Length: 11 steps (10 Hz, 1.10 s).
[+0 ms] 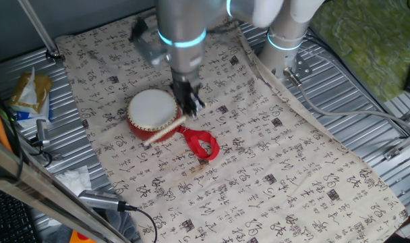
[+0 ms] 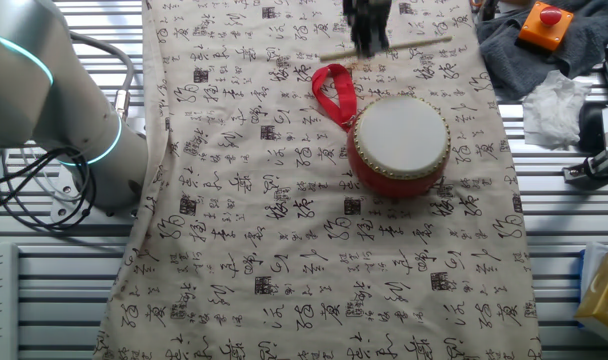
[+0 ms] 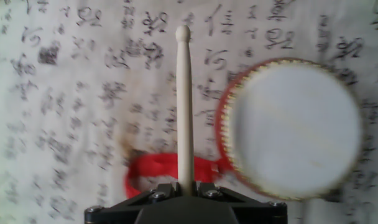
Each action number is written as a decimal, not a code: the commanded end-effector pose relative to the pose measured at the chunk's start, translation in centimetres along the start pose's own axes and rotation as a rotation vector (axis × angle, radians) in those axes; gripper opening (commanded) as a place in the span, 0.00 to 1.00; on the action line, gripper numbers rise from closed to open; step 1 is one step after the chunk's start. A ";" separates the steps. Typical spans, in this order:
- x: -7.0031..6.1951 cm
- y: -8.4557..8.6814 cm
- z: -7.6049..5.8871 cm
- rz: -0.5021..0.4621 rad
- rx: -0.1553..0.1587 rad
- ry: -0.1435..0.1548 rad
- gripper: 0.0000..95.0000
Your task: Play the drum
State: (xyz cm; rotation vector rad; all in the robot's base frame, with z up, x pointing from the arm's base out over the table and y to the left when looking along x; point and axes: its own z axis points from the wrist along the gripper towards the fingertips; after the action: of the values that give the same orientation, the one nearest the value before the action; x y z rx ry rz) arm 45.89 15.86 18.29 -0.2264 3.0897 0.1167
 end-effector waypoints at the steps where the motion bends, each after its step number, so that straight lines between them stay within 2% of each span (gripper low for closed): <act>1: -0.5 1.9 0.8 0.026 0.005 -0.003 0.00; 3: -0.6 3.7 1.1 0.053 0.009 -0.010 0.00; 7: -0.2 6.8 1.1 0.096 0.058 -0.001 0.00; 9: 0.1 7.8 1.1 0.125 0.060 -0.002 0.00; 11: 0.1 7.9 1.1 0.131 0.053 -0.003 0.00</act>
State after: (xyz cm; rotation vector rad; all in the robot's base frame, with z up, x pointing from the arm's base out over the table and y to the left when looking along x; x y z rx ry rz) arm 44.75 23.84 17.77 -0.0195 3.0945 0.0431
